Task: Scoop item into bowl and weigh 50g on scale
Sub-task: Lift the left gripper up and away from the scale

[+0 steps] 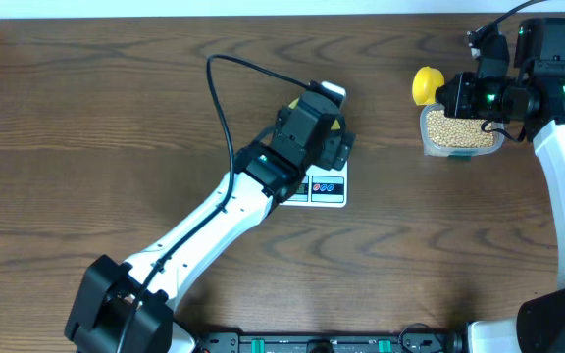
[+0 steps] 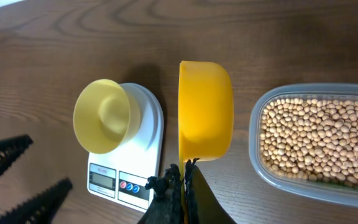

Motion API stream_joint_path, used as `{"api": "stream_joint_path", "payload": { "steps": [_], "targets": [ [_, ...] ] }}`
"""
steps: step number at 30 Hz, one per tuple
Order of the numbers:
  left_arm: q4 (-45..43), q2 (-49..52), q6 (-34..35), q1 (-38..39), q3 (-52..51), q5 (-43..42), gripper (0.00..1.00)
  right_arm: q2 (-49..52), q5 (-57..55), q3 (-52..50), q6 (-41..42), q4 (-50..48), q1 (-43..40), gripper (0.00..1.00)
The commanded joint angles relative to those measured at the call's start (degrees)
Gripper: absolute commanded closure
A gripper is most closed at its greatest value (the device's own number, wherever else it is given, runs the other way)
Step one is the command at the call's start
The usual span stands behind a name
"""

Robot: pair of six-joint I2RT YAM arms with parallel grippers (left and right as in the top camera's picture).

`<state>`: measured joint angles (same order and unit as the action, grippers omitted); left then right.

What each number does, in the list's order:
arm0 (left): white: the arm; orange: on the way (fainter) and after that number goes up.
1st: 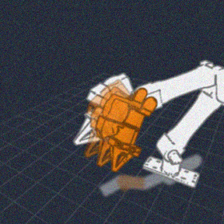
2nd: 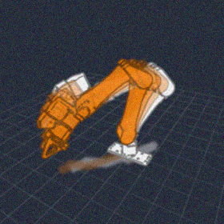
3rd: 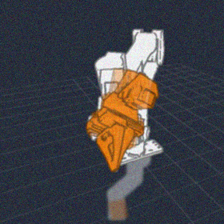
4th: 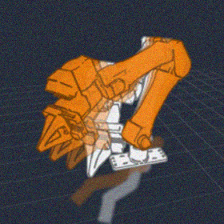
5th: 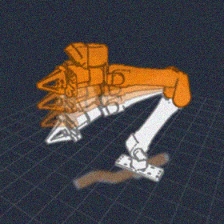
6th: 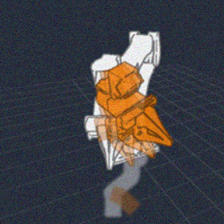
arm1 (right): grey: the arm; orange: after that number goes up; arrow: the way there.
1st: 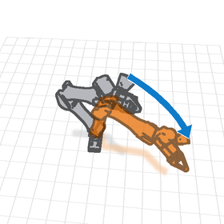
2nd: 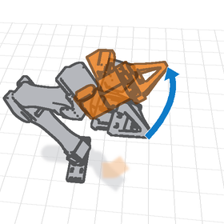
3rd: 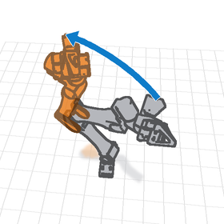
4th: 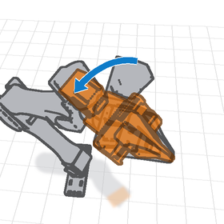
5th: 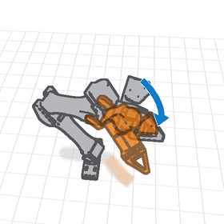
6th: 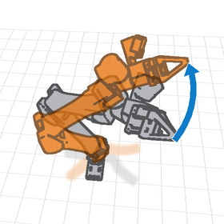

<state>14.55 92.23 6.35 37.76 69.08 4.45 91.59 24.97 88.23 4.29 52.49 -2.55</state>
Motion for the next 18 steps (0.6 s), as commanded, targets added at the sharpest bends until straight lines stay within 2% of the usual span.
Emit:
{"api": "stream_joint_path", "payload": {
  "steps": [1,5,8,11,12,14,18],
  "targets": [
    [-0.79,-0.63,-0.13,-2.19,2.12,1.01,0.08,-0.17,-0.02,0.92,-1.6,-0.17,-0.04,0.99],
    [-0.94,-0.63,-0.13,-7.91,5.79,1.05,0.08,-0.17,-0.26,0.92,-1.62,-1.49,-0.04,0.99],
    [-3.93,-0.63,-0.11,-16.39,7.15,3.19,0.07,-0.17,-1.07,0.92,-1.62,-4.17,-0.04,0.99],
    [-10.43,-0.33,-0.11,-26.47,7.15,6.21,0.07,-0.17,-3.06,0.92,-1.81,-7.85,-0.04,0.99],
    [-15.56,0.28,-0.11,-32.74,7.15,6.36,0.07,-0.17,-5.31,0.92,-1.81,-9.79,-0.04,0.99],
    [-22.88,1.95,-0.09,-40.65,7.15,6.32,0.07,-0.17,-9.62,0.92,-1.79,-14.38,-0.17,0.99],
    [-29.05,6.1,0.61,-48.72,7.15,5.22,0.07,-0.17,-13.88,0.92,3.37,-19.89,-0.83,0.99]
  ]
}}
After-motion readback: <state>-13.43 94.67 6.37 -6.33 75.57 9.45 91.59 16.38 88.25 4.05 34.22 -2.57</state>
